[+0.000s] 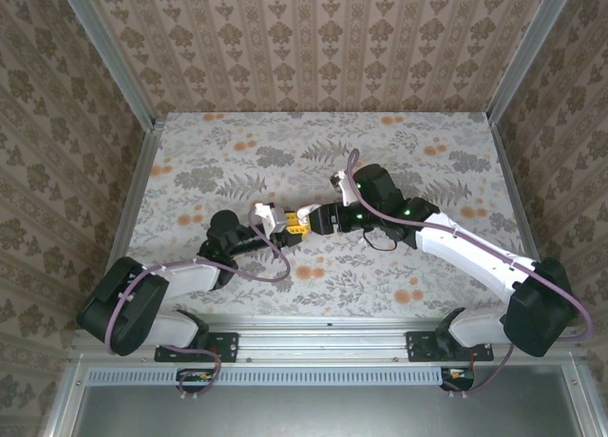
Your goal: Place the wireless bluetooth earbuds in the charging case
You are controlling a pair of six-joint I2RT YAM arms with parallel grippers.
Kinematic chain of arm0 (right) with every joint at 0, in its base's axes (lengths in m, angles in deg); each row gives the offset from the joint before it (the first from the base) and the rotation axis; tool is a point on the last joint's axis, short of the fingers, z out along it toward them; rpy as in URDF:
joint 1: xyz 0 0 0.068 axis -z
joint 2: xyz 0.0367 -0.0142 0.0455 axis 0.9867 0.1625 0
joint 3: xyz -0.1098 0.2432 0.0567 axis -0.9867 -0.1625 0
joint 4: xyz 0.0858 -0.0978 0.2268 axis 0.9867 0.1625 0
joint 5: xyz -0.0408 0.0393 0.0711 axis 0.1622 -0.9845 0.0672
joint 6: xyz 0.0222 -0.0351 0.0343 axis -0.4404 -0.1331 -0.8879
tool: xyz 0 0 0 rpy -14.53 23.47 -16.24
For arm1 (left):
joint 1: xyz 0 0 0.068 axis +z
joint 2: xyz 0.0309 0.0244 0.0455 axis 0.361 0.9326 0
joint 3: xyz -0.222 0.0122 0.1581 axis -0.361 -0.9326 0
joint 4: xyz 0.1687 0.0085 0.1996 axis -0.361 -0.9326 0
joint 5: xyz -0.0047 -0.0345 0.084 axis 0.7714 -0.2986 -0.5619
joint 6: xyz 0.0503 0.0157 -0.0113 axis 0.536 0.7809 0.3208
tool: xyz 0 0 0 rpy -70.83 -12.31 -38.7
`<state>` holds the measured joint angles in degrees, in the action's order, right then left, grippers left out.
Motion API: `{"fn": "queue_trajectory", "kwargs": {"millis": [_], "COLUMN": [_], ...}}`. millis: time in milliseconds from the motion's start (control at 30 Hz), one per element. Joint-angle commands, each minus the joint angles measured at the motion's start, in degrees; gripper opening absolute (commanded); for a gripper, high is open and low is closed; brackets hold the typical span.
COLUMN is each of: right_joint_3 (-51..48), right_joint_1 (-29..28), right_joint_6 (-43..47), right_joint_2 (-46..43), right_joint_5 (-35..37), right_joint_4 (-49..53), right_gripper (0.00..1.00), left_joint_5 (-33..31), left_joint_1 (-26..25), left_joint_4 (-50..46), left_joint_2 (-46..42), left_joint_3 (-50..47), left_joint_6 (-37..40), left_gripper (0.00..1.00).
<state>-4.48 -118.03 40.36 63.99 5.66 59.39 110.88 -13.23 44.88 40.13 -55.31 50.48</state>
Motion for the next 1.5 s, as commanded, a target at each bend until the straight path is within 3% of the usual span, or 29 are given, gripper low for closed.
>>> {"fn": "queue_trajectory", "kwargs": {"millis": [0, 300, 600, 733, 900, 1000, 1200, 1467], "right_joint_3": [-0.01, 0.07, 0.09, 0.87, 0.27, 1.95, 9.43, 17.58], "right_joint_1": [-0.40, -0.23, 4.17, 6.36, 10.47, 12.20, 12.21, 12.25], "right_joint_6": [-0.92, 0.18, -0.91, -4.72, -6.47, -1.80, 17.28, 33.26], "right_joint_2": [0.56, -2.26, -7.15, -6.26, -3.50, -0.92, 8.67, 21.38], "right_joint_5": [-0.29, 0.27, 1.67, 4.76, 5.15, 6.96, 12.40, 16.72], "right_joint_4": [-1.22, 1.06, 13.16, 20.72, 27.23, 32.11, 41.15, 44.94], "right_gripper": [0.75, 0.74, 0.71, 0.69, 0.66, 0.63, 0.60, 0.57], "left_joint_5": [1.61, -1.33, -6.51, -9.88, -9.75, -9.48, -9.21, -11.48], "left_joint_1": [-0.23, -0.28, -0.59, -0.74, -1.28, -1.64, -1.57, -0.46], "left_joint_4": [1.65, -0.13, -0.30, 1.68, 5.24, 5.17, 1.01, -0.98], "left_joint_2": [0.09, 0.20, 4.45, 7.57, 10.93, 11.61, 9.72, 7.71], "left_joint_3": [2.00, 1.06, -0.93, -1.20, -1.56, -1.30, -1.33, -3.63], "left_joint_6": [0.76, 1.93, 1.63, -0.95, -3.09, -3.28, -2.45, -4.46], "left_gripper": [0.03, 0.03, 0.02, 0.02, 0.02, 0.02, 0.02, 0.01]}}
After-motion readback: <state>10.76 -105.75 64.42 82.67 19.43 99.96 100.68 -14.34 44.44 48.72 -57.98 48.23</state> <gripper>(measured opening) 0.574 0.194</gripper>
